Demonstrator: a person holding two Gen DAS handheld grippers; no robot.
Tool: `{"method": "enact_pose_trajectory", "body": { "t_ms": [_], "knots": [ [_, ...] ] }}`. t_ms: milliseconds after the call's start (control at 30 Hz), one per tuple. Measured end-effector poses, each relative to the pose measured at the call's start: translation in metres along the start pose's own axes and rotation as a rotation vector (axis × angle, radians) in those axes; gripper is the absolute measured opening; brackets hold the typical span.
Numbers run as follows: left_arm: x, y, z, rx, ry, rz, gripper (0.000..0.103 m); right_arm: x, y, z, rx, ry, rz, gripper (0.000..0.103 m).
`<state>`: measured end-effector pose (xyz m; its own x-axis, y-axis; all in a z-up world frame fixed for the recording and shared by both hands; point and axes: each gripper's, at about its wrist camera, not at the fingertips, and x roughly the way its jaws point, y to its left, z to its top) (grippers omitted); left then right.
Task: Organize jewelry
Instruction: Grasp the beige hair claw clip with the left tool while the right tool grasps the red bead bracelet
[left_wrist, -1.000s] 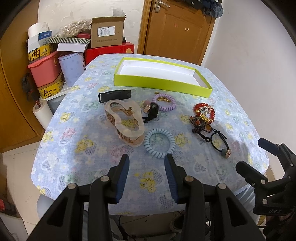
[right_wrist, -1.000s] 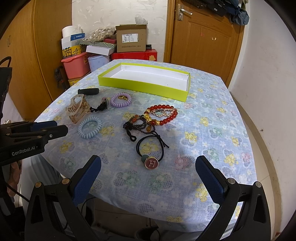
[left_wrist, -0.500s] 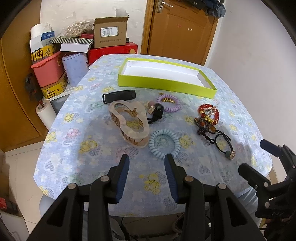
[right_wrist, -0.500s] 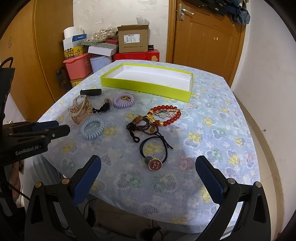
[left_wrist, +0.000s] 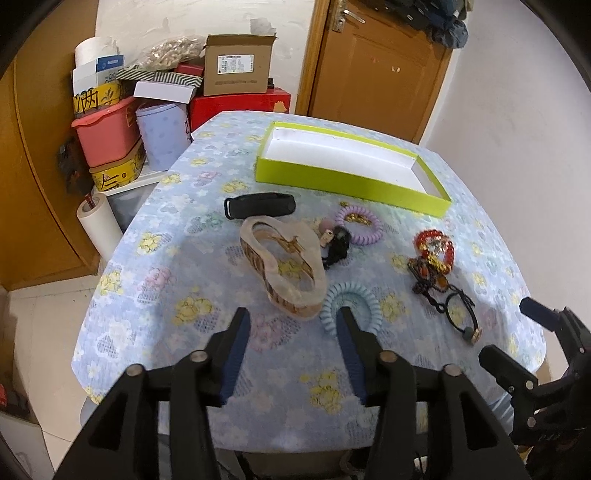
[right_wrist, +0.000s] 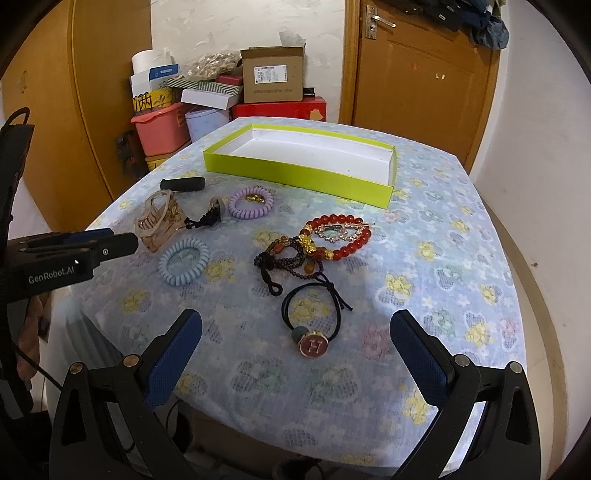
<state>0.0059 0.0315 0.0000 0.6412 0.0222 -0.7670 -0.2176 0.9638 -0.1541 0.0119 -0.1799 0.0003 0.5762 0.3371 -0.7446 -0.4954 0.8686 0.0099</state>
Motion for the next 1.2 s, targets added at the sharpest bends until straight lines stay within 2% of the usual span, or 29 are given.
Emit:
{"method": "enact_pose_trajectory", "body": {
  "t_ms": [167, 600, 667, 767, 867, 1100, 1167, 1200],
  "knots": [
    [0.008, 0.003, 0.010, -0.018, 0.001, 0.004, 0.057, 0.007, -0.003, 0.006, -0.002, 0.005, 0.013, 0.102],
    [0.046, -0.001, 0.032, -0.038, 0.039, 0.034, 0.057, 0.031, -0.025, 0.023, 0.041, 0.017, 0.009, 0.101],
    [0.050, 0.000, 0.033, -0.039, 0.045, 0.039, 0.057, 0.035, -0.031, 0.025, 0.055, 0.017, 0.008, 0.098],
    [0.053, 0.003, 0.033, -0.046, 0.049, 0.041, 0.053, 0.040, -0.035, 0.029, 0.060, 0.021, 0.015, 0.077],
    [0.054, 0.003, 0.032, -0.028, 0.039, 0.065, 0.049, 0.047, -0.037, 0.032, 0.045, 0.037, 0.023, 0.068],
    [0.053, 0.011, 0.032, -0.021, 0.024, 0.070, 0.049, 0.064, -0.028, 0.042, -0.036, 0.048, 0.076, 0.045],
    [0.052, 0.014, 0.032, -0.022, 0.023, 0.068, 0.049, 0.070, -0.025, 0.045, -0.067, 0.052, 0.096, 0.034],
    [0.051, 0.015, 0.032, -0.024, 0.022, 0.068, 0.049, 0.073, -0.024, 0.046, -0.079, 0.055, 0.101, 0.032]
  ]
}}
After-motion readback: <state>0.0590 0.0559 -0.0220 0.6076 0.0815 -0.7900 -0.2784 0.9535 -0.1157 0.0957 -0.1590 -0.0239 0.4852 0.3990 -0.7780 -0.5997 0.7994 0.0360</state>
